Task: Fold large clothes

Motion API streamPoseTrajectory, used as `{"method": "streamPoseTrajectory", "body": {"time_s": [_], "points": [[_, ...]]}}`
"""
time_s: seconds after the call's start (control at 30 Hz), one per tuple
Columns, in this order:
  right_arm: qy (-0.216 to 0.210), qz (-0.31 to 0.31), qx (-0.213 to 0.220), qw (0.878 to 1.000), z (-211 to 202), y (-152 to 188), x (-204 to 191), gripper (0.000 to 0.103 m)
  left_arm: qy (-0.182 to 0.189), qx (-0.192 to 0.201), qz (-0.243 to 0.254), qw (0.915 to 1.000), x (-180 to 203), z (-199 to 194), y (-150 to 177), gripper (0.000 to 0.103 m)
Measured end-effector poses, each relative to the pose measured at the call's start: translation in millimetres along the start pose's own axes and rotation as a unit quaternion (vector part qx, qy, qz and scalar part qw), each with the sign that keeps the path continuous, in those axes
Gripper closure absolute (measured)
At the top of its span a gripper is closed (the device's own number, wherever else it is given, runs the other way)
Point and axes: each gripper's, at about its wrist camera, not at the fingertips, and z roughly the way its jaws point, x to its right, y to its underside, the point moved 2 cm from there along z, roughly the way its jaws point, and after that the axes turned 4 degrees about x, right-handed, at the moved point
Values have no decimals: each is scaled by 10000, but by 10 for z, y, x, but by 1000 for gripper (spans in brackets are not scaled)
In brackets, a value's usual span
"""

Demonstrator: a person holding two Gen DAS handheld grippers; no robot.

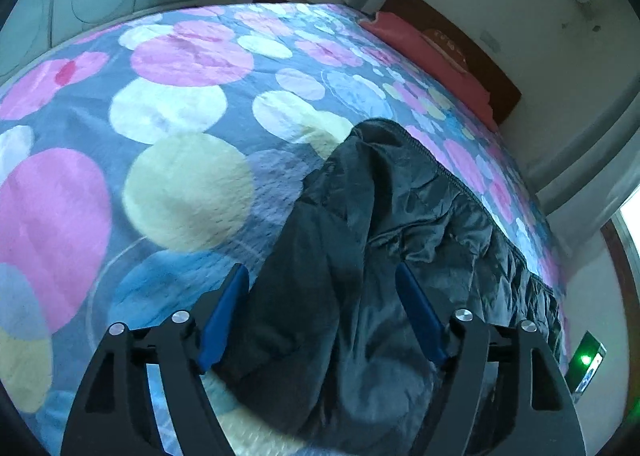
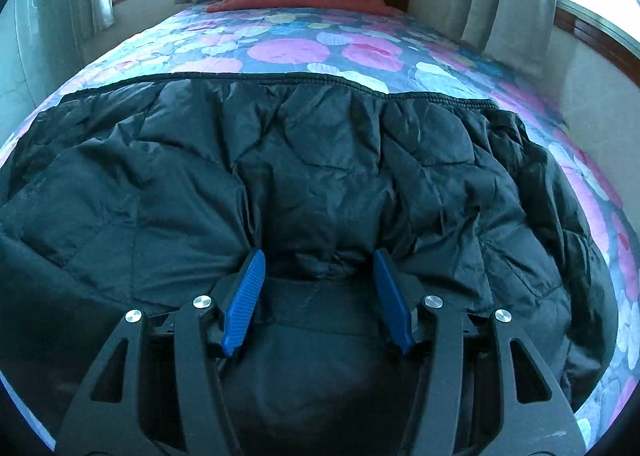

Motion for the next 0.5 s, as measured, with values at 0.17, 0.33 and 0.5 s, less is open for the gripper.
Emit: {"method": "streamPoseTrajectory", "body": {"time_s": [0.17, 0.33, 0.5], "points": [[-27, 30, 57, 10000, 3, 25, -3, 48, 133, -374, -59, 9992, -5, 295, -24, 24], [-24, 47, 114, 9999, 10, 40, -4, 48, 513, -943, -115, 9942, -35, 665, 14, 21], [2, 41, 147, 9999, 30, 42, -19, 47, 790, -992, 184, 9918, 47, 719, 47, 51]]}}
